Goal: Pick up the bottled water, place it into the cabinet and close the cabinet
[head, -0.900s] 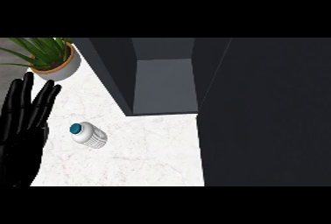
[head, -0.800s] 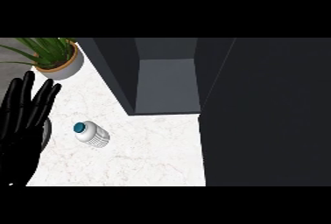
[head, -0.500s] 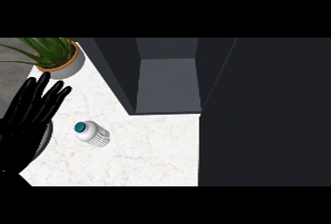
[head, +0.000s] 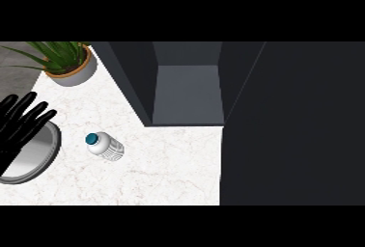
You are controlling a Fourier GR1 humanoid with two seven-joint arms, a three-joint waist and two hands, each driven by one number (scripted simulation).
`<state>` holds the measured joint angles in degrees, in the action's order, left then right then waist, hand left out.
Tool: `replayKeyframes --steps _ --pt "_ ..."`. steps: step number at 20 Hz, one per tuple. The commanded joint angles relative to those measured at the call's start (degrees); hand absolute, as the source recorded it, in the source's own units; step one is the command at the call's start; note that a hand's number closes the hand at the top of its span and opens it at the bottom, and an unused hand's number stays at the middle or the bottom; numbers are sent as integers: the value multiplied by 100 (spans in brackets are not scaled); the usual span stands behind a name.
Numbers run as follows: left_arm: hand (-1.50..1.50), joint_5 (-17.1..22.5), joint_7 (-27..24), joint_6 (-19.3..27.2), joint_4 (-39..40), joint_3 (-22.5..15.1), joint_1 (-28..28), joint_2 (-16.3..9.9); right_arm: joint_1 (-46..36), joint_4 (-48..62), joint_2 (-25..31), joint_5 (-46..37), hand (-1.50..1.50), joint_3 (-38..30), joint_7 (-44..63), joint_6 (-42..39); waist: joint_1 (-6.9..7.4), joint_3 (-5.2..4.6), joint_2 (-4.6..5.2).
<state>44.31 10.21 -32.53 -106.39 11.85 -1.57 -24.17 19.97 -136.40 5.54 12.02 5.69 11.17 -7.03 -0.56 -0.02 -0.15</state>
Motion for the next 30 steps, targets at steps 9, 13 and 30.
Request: replayKeyframes --steps 9,13,30 --pt "-150 -190 115 -508 297 488 -314 -21 1554 -792 -261 -185 -150 446 -426 -458 -4 2 0" --pt "-150 -699 -373 -909 718 594 -456 246 1669 -952 -217 -69 -150 357 -377 -445 2 -1 2" --pt "-150 -3113 -2072 -651 3526 359 871 728 2877 -1569 106 190 -150 221 -965 -1001 -120 -7 11"
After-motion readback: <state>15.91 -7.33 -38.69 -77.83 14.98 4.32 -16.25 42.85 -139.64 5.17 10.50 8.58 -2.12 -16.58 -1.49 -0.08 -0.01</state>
